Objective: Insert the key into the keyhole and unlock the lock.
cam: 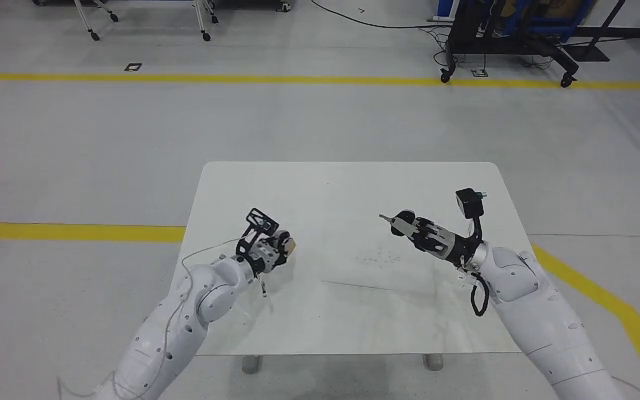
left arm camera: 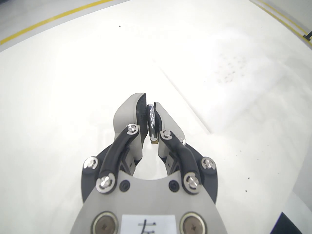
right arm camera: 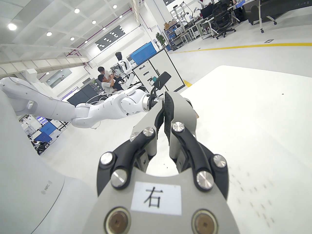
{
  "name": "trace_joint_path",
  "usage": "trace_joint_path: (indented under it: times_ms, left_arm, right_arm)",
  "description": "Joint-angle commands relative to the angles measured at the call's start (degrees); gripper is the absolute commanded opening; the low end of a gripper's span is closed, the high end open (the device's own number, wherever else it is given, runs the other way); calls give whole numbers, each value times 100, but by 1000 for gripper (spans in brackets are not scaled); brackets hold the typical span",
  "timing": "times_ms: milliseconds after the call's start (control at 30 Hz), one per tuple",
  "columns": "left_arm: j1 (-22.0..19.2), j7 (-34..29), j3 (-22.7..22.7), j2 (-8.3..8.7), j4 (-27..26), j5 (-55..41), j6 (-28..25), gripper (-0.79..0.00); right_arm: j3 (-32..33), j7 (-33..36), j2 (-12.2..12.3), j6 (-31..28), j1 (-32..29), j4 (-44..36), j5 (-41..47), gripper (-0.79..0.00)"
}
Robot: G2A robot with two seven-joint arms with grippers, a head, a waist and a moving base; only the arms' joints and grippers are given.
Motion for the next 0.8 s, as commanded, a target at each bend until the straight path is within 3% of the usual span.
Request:
trace_joint_path:
  times_ms: [0, 133, 300, 500, 700, 767]
  left_arm:
    - [-33, -14, 66, -28, 53, 48, 59, -785]
    - [-92, -118, 148, -67, 136, 139, 101, -785]
    - [-139, -219, 171, -97, 196, 174, 76, -508]
    - [-135, -288, 210, -114, 223, 403, 52, -409]
    - [-34, -338, 29, -77, 94, 273, -229, -416]
    - [15, -381, -68, -52, 33, 241, -328, -468]
  right_arm:
    - [0, 0, 0, 0, 0, 0, 0, -785]
    - [0, 0, 0, 0, 0, 0, 0, -785]
    - [0, 0, 0, 0, 0, 0, 0, -785]
    - [0, 0, 0, 0, 0, 0, 0, -785]
    - [0, 0, 0, 0, 0, 0, 0, -785]
    - [0, 0, 0, 0, 0, 0, 0, -785]
